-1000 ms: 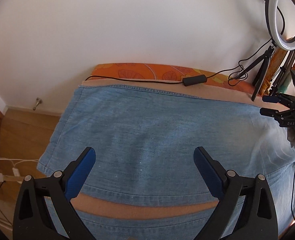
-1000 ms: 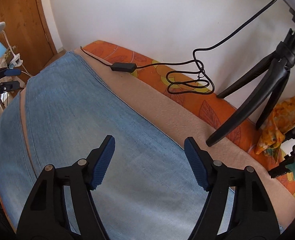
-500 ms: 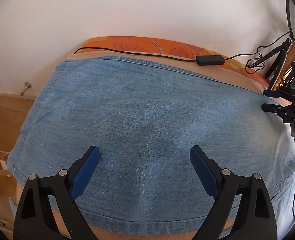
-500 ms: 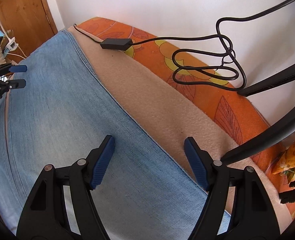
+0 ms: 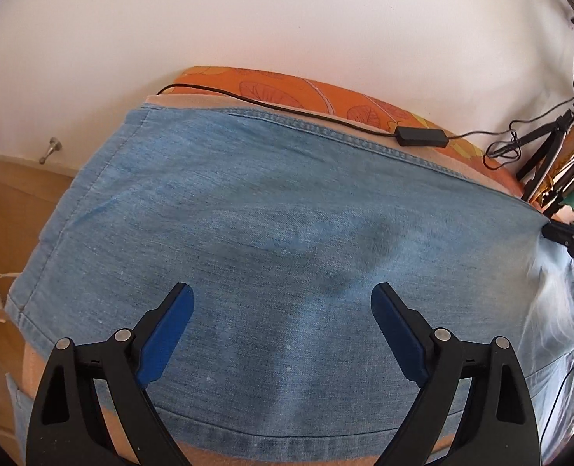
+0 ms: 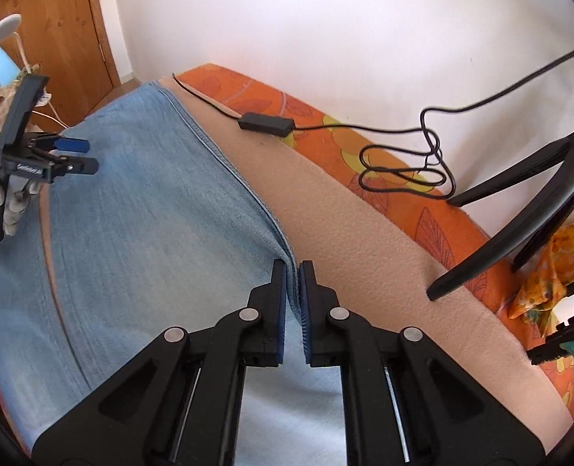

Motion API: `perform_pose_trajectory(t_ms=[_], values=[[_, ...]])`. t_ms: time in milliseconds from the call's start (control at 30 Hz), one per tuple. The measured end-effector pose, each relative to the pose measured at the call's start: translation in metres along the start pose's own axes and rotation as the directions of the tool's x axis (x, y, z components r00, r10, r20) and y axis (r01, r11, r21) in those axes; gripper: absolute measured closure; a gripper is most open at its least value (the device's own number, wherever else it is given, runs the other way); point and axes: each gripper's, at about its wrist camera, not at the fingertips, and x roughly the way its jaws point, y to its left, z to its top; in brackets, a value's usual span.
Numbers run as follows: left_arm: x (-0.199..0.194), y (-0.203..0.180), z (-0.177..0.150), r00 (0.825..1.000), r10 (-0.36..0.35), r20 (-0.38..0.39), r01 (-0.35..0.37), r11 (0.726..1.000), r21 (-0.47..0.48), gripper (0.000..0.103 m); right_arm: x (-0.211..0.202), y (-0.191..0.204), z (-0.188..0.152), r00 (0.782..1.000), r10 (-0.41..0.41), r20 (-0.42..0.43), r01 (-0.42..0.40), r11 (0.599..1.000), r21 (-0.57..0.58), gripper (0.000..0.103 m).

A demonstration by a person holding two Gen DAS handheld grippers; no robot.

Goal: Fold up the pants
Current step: 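Close the right gripper on one leg hem while the left gripper grasps the other hem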

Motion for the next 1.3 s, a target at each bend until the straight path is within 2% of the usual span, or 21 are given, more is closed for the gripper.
perform_pose_trajectory(t_ms=[200,333,433,467,567,633,733,833,933,967,1000,1033,1067,1100,1167,1300], values=[[-0.025,0.013,0.04,0.997,-0.056,0.061,0.064,0.99,-0.126,0.01,-0.053,0.052,-0.024,0.995,-0.054,0.082,0.065,0.987,-0.147,0.097],[-0.009,-0.007,0.072,0.999,-0.039,-0.006,0.038,0.991,-0.125,0.01,-0.067,0.077,-0.039,0.995,-0.042,0.092,0.06,0.978,-0.198,0.097],[0.012,-0.023,0.084,0.996,-0.048,-0.069,0.038,0.99,-0.137,0.01,-0.069,0.097,-0.051,0.995,-0.039,0.095,0.062,0.966,-0.25,0.097],[0.021,-0.028,0.087,0.995,-0.029,-0.093,0.016,0.991,-0.134,0.01,-0.07,0.101,-0.055,0.995,-0.026,0.092,0.048,0.967,-0.252,0.097],[0.041,-0.038,0.086,0.989,0.01,-0.15,-0.031,0.991,-0.134,0.01,-0.071,0.114,-0.064,0.995,-0.026,0.094,0.053,0.955,-0.292,0.097],[0.052,-0.038,0.083,0.983,0.012,-0.183,-0.04,0.987,-0.154,0.012,-0.072,0.12,-0.067,0.996,-0.019,0.091,0.047,0.948,-0.314,0.097],[0.064,-0.039,0.08,0.978,0.034,-0.206,-0.067,0.985,-0.157,0.012,-0.073,0.126,-0.07,0.996,-0.012,0.093,0.041,0.945,-0.325,0.097],[0.073,-0.044,0.075,0.972,0.09,-0.216,-0.117,0.986,-0.116,0.013,-0.072,0.13,-0.072,0.995,-0.018,0.098,0.05,0.938,-0.342,0.097],[0.073,-0.049,0.071,0.976,0.124,-0.18,-0.141,0.986,-0.084,0.026,-0.07,0.136,-0.075,0.995,-0.024,0.095,0.057,0.93,-0.363,0.097],[0.072,-0.047,0.07,0.978,0.124,-0.166,-0.141,0.986,-0.095,0.035,-0.07,0.138,-0.077,0.995,-0.025,0.095,0.058,0.928,-0.368,0.097],[0.069,-0.042,0.069,0.983,0.111,-0.146,-0.129,0.985,-0.119,0.048,-0.07,0.139,-0.077,0.995,-0.025,0.095,0.058,0.928,-0.368,0.097],[0.065,-0.036,0.067,0.988,0.08,-0.129,-0.099,0.984,-0.149,0.056,-0.07,0.138,-0.077,0.995,-0.024,0.095,0.058,0.929,-0.367,0.097],[0.063,-0.029,0.066,0.993,0.041,-0.114,-0.062,0.981,-0.184,0.075,-0.07,0.137,-0.077,0.995,-0.025,0.096,0.059,0.93,-0.364,0.097],[0.061,-0.022,0.063,0.995,0.005,-0.104,-0.028,0.976,-0.217,0.089,-0.071,0.136,-0.076,0.995,-0.027,0.099,0.061,0.932,-0.359,0.097],[0.051,-0.011,0.065,0.998,-0.047,-0.051,0.033,0.968,-0.249,0.093,-0.072,0.134,-0.074,0.994,-0.037,0.107,0.073,0.933,-0.352,0.097],[0.026,-0.009,0.064,0.996,-0.062,0.058,0.073,0.972,-0.223,0.098,-0.075,0.13,-0.069,0.99,-0.075,0.123,0.112,0.936,-0.333,0.097]])
